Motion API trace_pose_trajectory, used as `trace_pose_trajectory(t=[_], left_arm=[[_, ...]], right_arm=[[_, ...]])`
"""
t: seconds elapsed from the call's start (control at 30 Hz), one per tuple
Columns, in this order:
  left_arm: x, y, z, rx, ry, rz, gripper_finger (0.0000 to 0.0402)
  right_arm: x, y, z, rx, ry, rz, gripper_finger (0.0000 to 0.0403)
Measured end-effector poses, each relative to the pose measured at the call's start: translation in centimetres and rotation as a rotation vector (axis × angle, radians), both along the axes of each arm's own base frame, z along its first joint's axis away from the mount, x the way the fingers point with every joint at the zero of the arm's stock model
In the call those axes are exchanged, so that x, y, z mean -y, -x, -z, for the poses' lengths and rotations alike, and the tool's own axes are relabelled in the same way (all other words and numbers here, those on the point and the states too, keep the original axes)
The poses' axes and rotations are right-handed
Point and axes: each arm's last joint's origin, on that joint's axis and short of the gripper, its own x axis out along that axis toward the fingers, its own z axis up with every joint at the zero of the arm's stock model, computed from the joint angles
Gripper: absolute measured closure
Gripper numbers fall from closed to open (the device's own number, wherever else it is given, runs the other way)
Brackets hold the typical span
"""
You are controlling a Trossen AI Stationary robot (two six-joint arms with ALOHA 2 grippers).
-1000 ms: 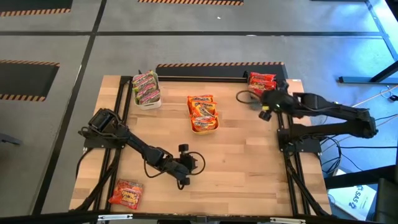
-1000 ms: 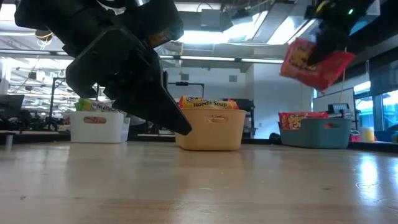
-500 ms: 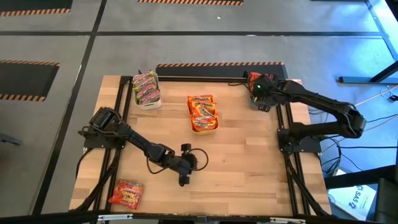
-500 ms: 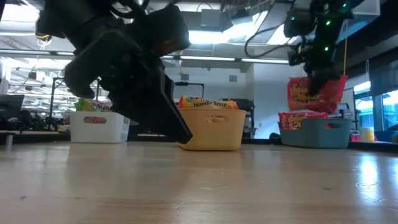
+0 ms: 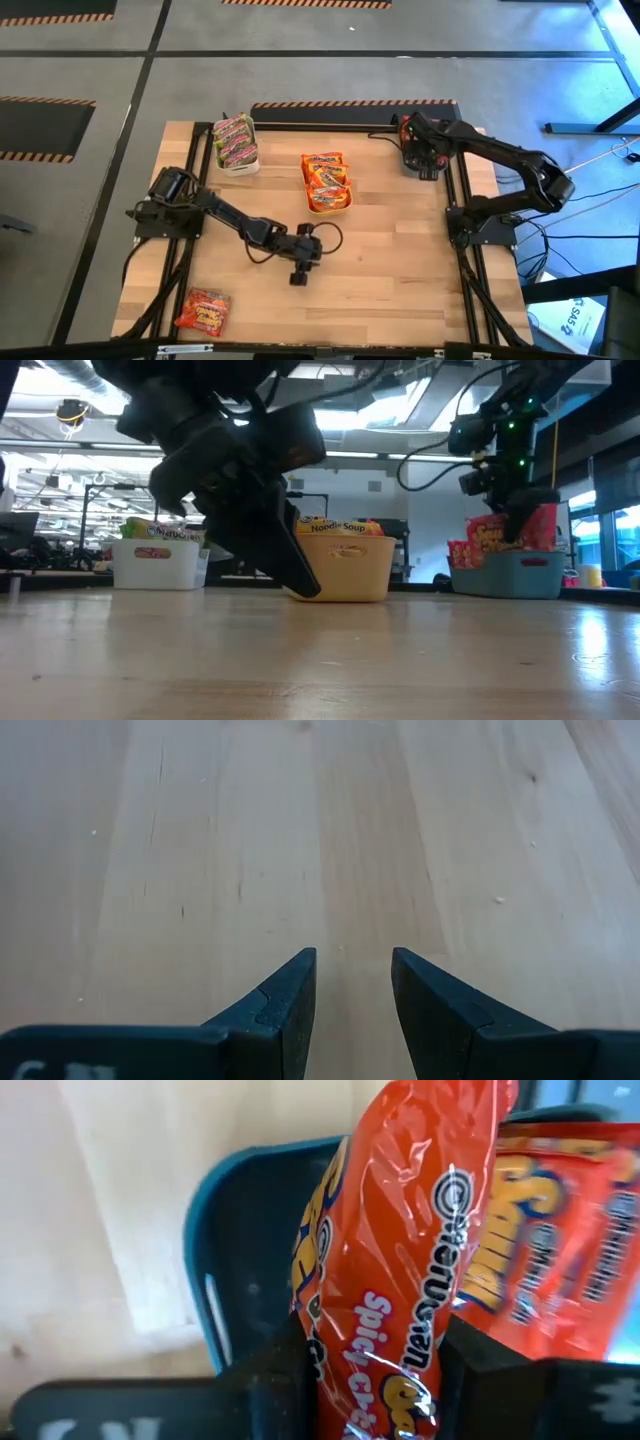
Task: Sort Maruchan noodles
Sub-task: Put the right red noodle pack into the green bin
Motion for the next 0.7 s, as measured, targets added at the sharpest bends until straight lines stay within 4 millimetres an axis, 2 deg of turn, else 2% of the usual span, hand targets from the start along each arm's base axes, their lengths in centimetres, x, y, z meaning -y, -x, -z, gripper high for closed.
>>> trace_pose_trajectory(t=[0.17,0.4,0.7], left_arm=[[-1.0,-0.3,0.0,-0.009,0.032,0.001,0.0274],[-0.3,-0.1,0.0,-0.009,0.032,0.018,0.0274],[-0.1,0.0,0.0,-0.009,0.031,0.022,0.0274]], right_arm=[[1.3,0.0,1.0,0.027,-0.055,0.026,0.0300],[2.6,-0.6,1.9,0.038,-0.003,0.086,0.0293],[2.9,-0.5,2.0,-0.054,0.094,0.124,0.0196]])
